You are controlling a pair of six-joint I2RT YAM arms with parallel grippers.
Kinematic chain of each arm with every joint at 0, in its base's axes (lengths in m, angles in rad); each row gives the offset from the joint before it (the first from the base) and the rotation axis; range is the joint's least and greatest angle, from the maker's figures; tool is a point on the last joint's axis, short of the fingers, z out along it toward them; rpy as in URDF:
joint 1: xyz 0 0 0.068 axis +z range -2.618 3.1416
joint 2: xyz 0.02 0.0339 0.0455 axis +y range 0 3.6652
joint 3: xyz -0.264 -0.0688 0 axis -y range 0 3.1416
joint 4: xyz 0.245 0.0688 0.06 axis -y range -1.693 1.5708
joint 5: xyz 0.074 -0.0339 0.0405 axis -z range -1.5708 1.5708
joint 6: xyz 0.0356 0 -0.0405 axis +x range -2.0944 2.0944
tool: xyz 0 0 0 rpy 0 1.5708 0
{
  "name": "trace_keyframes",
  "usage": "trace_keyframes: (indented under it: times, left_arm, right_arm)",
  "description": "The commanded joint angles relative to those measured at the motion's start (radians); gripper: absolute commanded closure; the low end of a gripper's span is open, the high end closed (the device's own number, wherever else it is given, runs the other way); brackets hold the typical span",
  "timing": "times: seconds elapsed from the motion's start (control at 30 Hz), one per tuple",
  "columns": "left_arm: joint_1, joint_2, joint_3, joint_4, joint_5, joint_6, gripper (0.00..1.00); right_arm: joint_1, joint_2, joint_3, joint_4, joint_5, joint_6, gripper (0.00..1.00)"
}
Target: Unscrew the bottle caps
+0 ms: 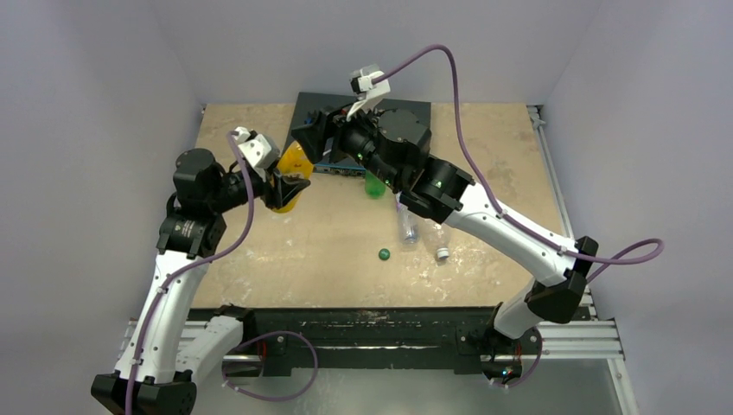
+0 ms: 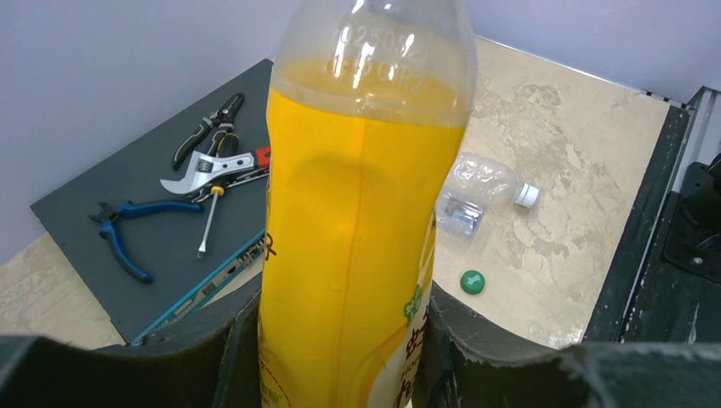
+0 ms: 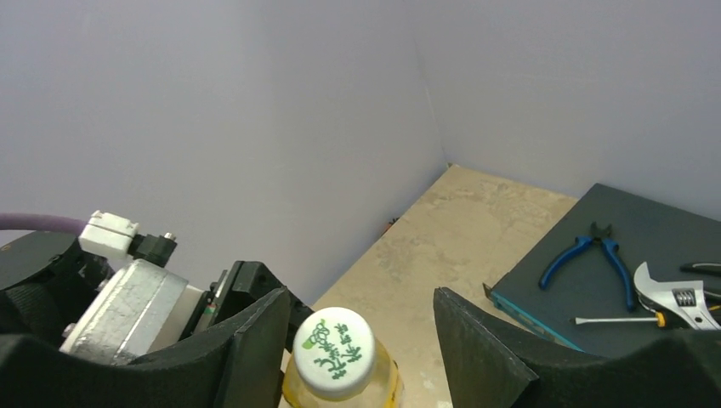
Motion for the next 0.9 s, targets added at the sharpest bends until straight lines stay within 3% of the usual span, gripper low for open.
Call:
trace_keyframes:
  times: [0.0, 0.1, 0.3, 0.4, 0.57, 0.87]
  left_arm:
    - [0.001, -0.008, 0.013, 0.082, 0.02, -0.053, 0.89]
    - [0.001, -0.002, 0.015, 0.089, 0.024, -0.068, 0.89]
    - [0.001, -0.01, 0.022, 0.074, 0.016, -0.053, 0.89]
    - [0.001, -0.01, 0.027, 0.064, 0.022, -0.051, 0.89]
    - [0.001, -0.005, 0.037, 0.063, 0.082, -0.087, 0.89]
    - [0.001, 0.054, 0.064, -0.032, 0.501, -0.176, 0.88]
  right_arm:
    - [0.004, 0.004, 0.042, -0.013, 0.068, 0.012, 0.33]
    - [0.004, -0.001, 0.041, 0.004, 0.06, 0.017, 0.44]
    - [0.004, -0.016, 0.025, 0.054, 0.051, 0.025, 0.81]
    - [0.004, -0.017, 0.028, 0.058, 0.046, 0.025, 0.9]
    - [0.003, -0.06, -0.02, 0.103, -0.017, 0.021, 1.0]
    - [-0.033, -0.164, -0.187, 0.304, -0.374, -0.004, 1.0]
